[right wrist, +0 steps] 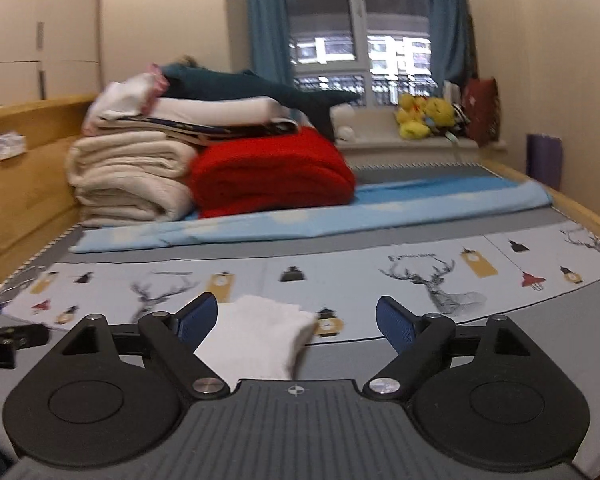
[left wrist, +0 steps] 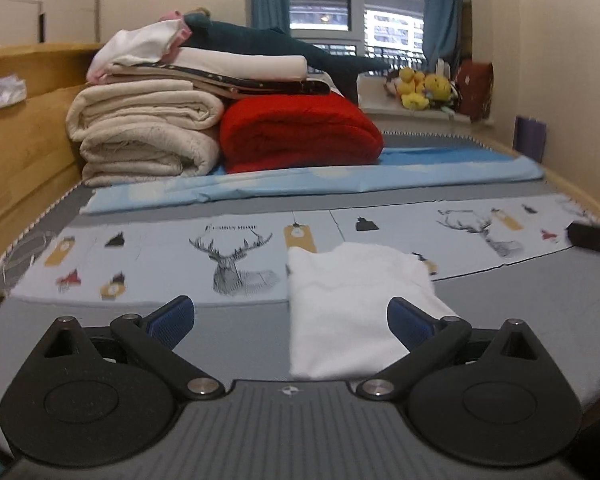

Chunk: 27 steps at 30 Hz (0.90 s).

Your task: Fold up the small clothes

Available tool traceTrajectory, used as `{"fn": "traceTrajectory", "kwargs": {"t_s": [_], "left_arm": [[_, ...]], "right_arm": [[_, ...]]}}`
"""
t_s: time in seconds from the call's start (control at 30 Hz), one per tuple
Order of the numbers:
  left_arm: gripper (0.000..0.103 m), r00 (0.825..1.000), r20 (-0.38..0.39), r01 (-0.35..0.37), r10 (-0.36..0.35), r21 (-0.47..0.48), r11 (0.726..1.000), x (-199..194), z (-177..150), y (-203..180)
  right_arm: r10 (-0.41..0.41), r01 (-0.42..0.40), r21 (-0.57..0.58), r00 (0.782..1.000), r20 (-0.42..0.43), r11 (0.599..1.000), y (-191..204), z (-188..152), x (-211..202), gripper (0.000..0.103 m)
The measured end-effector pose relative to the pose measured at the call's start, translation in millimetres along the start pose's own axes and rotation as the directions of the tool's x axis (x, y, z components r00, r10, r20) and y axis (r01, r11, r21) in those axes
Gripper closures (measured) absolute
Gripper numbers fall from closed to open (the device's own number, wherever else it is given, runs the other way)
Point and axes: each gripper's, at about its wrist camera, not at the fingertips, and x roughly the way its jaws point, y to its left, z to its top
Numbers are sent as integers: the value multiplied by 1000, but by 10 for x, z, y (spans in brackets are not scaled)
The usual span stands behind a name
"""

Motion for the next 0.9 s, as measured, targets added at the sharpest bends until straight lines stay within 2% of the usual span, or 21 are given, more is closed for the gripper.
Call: {"fn": "traceTrajectory", "kwargs": {"t_s": [0.1,0.13,0.17,0.2,0.27,0.37,0.5,0.53,0.57,0.73,0.9], "left_arm": [[0,1000,27,-12,12,-26,1000,-214,-360,-114],[0,1000,1,13,-13,-11,1000,-194,-496,-153],[0,997,-76,12,-13,-5,1000,-129,-548,-179],[0,992,-128,2,-5,-25,1000,-51,-551,-187],[0,993,-117,-7,-5,-97,995,24,-495,-132],[0,993,-117,-47,34,-109,993,153,-435,-103],[0,985,-171,-56,27,-167,984,228,-444,-62],[0,984,-179,-54,24,-165,985,230,-450,-83],[0,983,-180,-53,24,-157,986,227,-449,-89],[0,981,-192,-30,11,-100,995,327,-490,-121],[0,974,-224,-13,-11,-106,994,420,-536,-121]], "right_arm": [[20,-20,-21,1000,8,1000,106,-230,-227,16],[19,-19,-32,1000,1,999,148,-312,-289,16],[15,-16,-38,1000,-12,999,180,-378,-320,16],[11,-13,-46,999,-34,999,219,-424,-327,16],[-1,-2,-91,999,-33,996,303,-431,-331,16],[-39,36,-176,999,-14,984,438,-430,-285,16],[-51,41,-162,997,-61,986,406,-508,-145,16],[-58,46,-154,996,-72,987,385,-551,-109,16],[-75,57,-150,990,-117,987,387,-556,-41,16],[-59,43,-113,989,-138,993,413,-580,43,16],[-42,25,-98,985,-168,995,468,-602,118,16]]}}
